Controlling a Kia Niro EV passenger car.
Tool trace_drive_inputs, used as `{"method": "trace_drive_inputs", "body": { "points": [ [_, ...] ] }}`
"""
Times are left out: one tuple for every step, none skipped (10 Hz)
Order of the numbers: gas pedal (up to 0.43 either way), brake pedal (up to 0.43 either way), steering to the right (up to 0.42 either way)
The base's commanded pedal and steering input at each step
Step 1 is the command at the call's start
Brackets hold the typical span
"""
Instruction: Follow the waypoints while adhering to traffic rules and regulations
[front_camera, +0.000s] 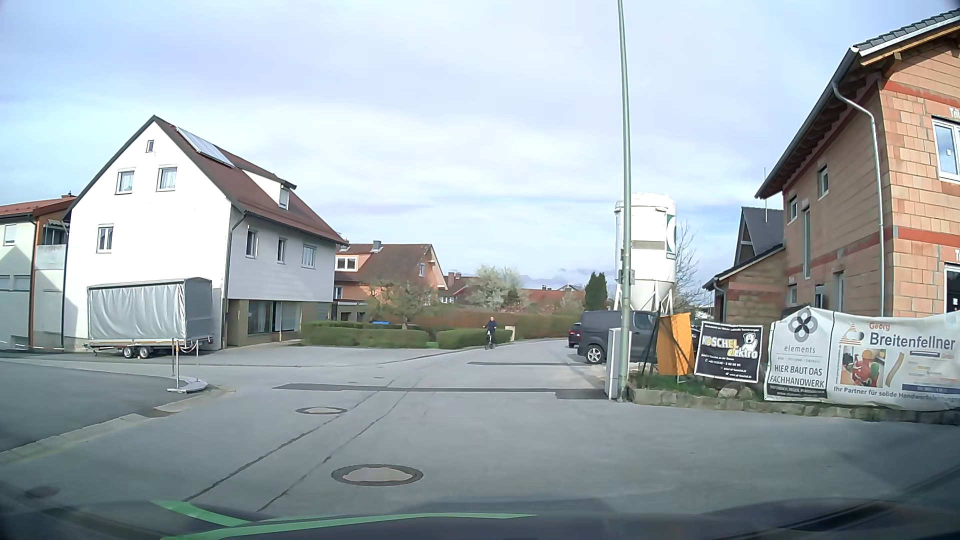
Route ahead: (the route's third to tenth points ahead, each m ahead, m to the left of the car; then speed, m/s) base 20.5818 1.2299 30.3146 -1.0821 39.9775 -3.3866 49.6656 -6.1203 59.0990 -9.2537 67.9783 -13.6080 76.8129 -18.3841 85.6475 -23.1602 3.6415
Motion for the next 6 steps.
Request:
{"method": "trace_drive_inputs", "body": {
  "points": [
    [0.189, 0.0, -0.007],
    [0.197, 0.0, -0.006],
    [0.197, 0.0, -0.007],
    [0.22, 0.0, -0.005],
    [0.22, 0.0, -0.003],
    [0.22, 0.0, 0.0]
  ]
}}
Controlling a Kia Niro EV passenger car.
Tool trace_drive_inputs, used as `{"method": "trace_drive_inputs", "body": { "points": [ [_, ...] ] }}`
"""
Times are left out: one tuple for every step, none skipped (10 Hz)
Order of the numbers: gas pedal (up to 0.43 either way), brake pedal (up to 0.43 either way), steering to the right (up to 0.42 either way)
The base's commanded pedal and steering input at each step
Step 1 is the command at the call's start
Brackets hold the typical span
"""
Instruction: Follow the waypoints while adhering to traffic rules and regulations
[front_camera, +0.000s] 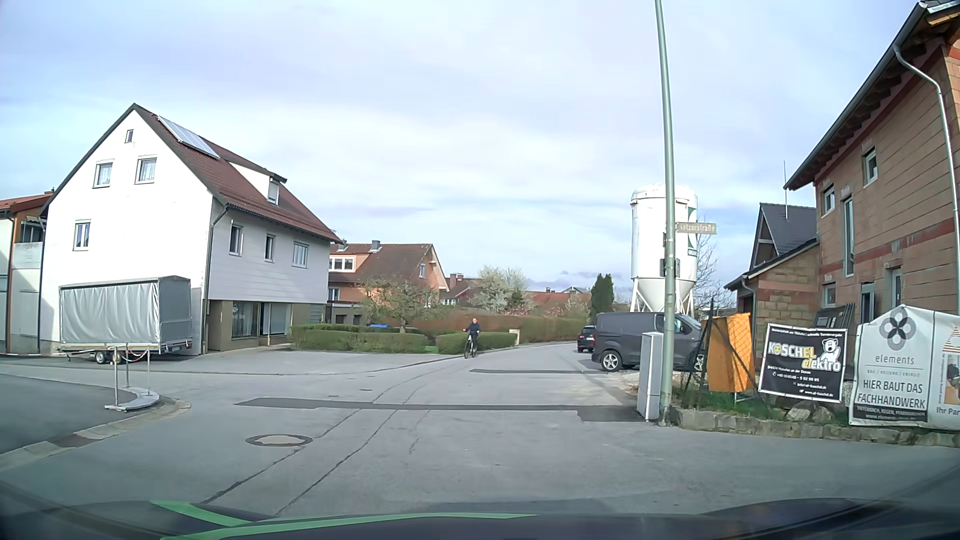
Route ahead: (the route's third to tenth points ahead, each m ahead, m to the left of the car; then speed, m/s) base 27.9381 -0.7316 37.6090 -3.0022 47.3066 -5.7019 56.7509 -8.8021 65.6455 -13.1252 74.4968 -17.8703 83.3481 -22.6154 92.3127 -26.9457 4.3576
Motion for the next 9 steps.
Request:
{"method": "trace_drive_inputs", "body": {
  "points": [
    [0.22, 0.0, 0.002],
    [0.22, 0.0, 0.004],
    [0.22, 0.0, 0.007],
    [0.22, 0.0, 0.007],
    [0.22, 0.0, 0.007],
    [0.22, 0.0, 0.007],
    [0.22, 0.0, 0.008],
    [0.22, 0.0, 0.012],
    [0.22, 0.0, 0.015]
  ]
}}
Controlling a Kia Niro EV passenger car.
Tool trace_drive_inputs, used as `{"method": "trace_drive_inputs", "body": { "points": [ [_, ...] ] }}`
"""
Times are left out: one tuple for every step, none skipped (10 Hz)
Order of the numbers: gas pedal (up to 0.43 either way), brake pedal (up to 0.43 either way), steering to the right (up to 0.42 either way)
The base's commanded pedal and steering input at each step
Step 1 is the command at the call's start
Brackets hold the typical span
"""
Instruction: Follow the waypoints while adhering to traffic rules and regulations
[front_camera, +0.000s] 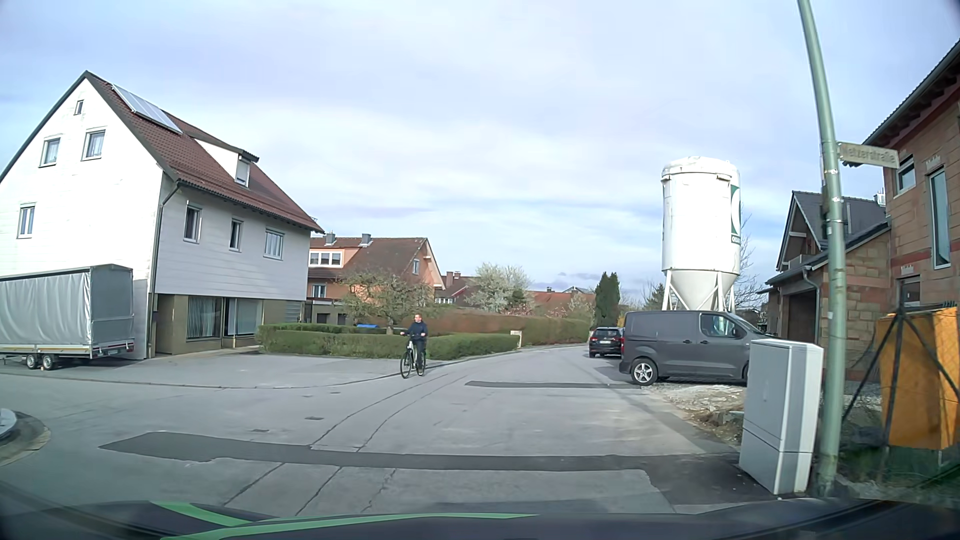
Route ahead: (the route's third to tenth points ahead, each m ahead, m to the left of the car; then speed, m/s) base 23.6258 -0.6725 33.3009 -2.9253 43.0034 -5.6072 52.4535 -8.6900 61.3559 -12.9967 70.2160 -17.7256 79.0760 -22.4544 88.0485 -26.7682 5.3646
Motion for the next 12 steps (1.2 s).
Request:
{"method": "trace_drive_inputs", "body": {
  "points": [
    [0.22, 0.0, 0.02],
    [0.22, 0.0, 0.024],
    [0.22, 0.0, 0.03],
    [0.22, 0.0, 0.033],
    [0.22, 0.0, 0.034],
    [0.22, 0.0, 0.036],
    [0.209, 0.0, 0.038],
    [0.197, 0.0, 0.039],
    [0.197, 0.0, 0.039],
    [0.197, 0.0, 0.04],
    [0.177, 0.0, 0.04],
    [0.177, 0.0, 0.038]
  ]
}}
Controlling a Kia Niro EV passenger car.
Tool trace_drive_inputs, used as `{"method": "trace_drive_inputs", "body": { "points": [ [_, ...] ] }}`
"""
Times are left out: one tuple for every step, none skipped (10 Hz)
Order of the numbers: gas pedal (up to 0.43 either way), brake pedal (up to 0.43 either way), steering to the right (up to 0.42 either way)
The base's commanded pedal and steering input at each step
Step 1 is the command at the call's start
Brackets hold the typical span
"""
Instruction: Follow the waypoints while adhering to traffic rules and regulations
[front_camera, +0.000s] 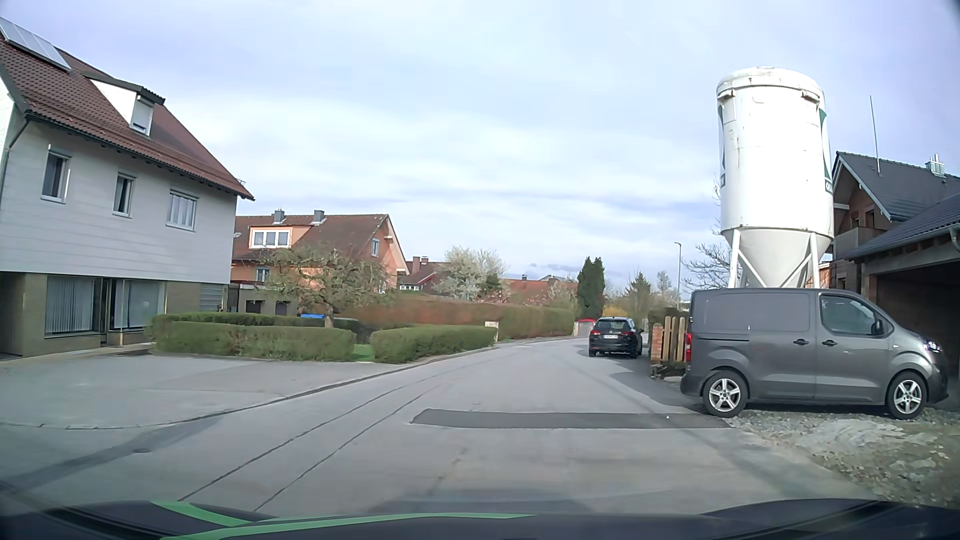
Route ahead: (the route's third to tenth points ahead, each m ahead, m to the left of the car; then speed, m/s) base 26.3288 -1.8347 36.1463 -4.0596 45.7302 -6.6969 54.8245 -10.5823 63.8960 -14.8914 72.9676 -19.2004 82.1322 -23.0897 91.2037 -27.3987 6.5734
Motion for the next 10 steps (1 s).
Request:
{"method": "trace_drive_inputs", "body": {
  "points": [
    [0.177, 0.0, 0.036],
    [0.169, 0.0, 0.03],
    [0.169, 0.0, 0.023],
    [0.169, 0.0, 0.02],
    [0.157, 0.0, 0.02],
    [0.15, 0.0, 0.021],
    [0.138, 0.0, 0.021],
    [0.138, 0.0, 0.022],
    [0.11, 0.0, 0.022],
    [0.11, 0.0, 0.023]
  ]
}}
